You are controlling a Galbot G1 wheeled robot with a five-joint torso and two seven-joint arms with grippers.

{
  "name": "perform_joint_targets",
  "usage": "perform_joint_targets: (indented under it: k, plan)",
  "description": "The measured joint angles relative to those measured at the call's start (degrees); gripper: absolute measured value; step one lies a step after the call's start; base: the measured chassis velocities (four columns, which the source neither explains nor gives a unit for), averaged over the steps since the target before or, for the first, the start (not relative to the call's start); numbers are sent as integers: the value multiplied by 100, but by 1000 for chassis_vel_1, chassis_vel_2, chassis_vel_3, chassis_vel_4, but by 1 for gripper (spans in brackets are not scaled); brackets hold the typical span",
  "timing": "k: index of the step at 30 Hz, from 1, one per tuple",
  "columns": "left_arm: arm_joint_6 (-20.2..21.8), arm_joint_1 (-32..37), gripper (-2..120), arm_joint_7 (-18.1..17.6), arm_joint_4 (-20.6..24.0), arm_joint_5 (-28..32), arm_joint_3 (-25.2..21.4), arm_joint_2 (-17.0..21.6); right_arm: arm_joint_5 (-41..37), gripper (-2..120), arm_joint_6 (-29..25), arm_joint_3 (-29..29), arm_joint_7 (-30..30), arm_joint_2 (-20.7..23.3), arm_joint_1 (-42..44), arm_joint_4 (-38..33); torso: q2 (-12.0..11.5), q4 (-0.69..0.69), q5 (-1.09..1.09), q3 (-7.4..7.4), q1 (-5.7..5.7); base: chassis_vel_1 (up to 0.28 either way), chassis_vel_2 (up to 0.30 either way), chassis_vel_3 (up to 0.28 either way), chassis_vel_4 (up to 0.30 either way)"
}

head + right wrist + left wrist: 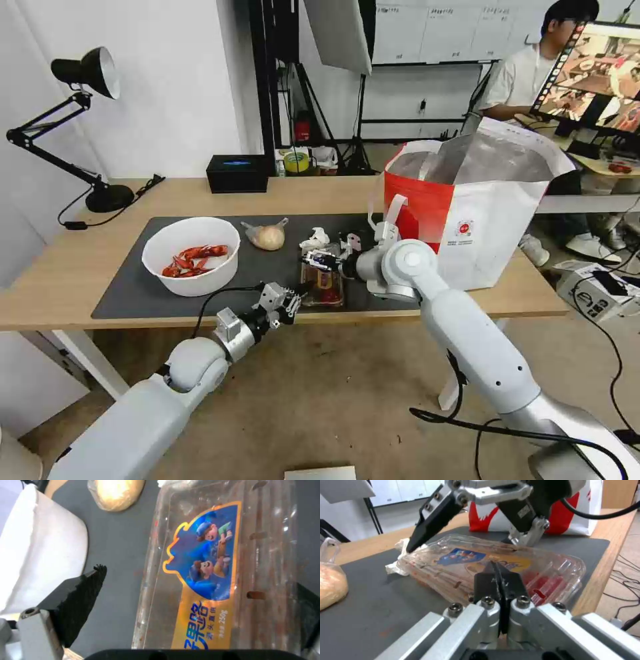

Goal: Pick up the trash from the table and place it into the takeout bag.

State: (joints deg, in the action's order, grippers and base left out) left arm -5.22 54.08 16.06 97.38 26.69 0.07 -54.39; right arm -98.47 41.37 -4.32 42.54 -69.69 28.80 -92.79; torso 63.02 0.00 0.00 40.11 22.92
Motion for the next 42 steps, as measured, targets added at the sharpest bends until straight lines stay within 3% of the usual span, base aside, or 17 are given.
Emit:
perform_joint_targets:
  k: [10,14,16,18,20,22,32,35,37,42]
  plan:
    - [-9,1,0,0,-10,-1,7,-43,-8,98,-2,-124,79,-38,-72,59,0,0,0,0,0,0,0,0,0]
    - [-17,-18,0,0,-7,5,6,-26,-30,82,-6,-173,124,7,-80,55,1,-2,0,-1,0,0,0,0,0]
    - [-18,-20,0,0,-5,9,5,-19,-31,80,-6,-178,129,14,-80,55,0,-2,0,-1,0,0,0,0,0]
    - [-23,-22,0,0,3,21,-3,8,-34,68,-7,-193,141,32,-80,53,0,-2,0,-1,0,0,0,0,0]
    - [-24,-22,0,0,4,22,-5,13,-35,65,-7,-197,145,37,-80,53,1,-1,0,-1,0,0,0,0,0]
    - [-28,-15,0,1,6,24,-26,25,-43,53,-6,-202,151,49,-80,53,0,0,0,0,0,0,0,0,0]
    - [-41,85,0,9,56,25,-179,61,-52,21,-6,-198,178,94,-80,49,0,0,0,0,0,0,0,0,0]
    - [-44,172,0,16,140,37,-299,116,-53,6,-8,-191,188,89,-78,48,1,0,0,0,0,0,0,0,0]
    - [-45,220,0,16,189,53,-372,147,-52,1,-9,-188,189,79,-74,51,1,0,0,0,0,0,0,0,0]
    - [-70,584,0,15,472,131,-786,346,-28,0,-9,-127,178,15,-34,60,1,-2,0,-1,0,0,0,0,0]
